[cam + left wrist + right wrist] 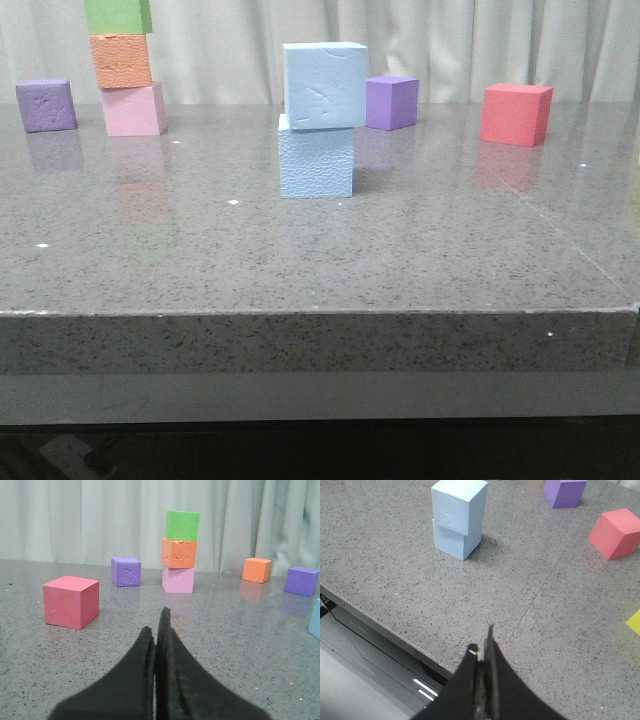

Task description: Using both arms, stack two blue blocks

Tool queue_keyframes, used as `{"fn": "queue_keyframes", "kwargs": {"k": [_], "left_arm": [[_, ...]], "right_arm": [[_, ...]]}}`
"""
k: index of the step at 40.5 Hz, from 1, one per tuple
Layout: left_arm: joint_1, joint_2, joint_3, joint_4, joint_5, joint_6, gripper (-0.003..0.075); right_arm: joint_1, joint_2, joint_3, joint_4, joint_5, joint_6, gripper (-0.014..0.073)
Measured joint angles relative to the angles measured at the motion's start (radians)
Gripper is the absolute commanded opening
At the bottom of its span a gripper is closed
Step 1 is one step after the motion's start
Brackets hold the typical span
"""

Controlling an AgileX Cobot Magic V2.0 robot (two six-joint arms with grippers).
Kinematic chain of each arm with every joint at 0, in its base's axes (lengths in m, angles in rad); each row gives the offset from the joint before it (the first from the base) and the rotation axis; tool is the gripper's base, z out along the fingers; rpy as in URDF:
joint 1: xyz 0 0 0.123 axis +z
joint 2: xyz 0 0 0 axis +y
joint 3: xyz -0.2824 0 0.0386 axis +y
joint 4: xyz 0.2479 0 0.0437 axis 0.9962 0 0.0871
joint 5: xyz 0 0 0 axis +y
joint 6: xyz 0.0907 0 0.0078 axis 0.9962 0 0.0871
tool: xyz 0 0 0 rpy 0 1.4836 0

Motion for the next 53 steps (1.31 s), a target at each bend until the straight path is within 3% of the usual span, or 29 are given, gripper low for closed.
{"fn": "queue_keyframes", "kwargs": {"k": [39, 45, 53], "left_arm": [[0.0, 0.0, 0.0, -0.001, -0.002, 0.002, -0.002], [0.0, 0.0, 0.0, -0.002, -0.002, 0.002, -0.002], [0.0, 0.0, 0.0, -0.002, -0.002, 0.002, -0.002]], "right_arm": [[-0.011, -0.02, 0.019, -0.008, -0.016, 0.0, -0.0118], [-0.132, -0.132, 0.152, -0.03, -0.142, 0.0, -0.0118], [-0.291, -0.346, 0.45, -0.033, -0.458, 0.0, -0.0118]]}}
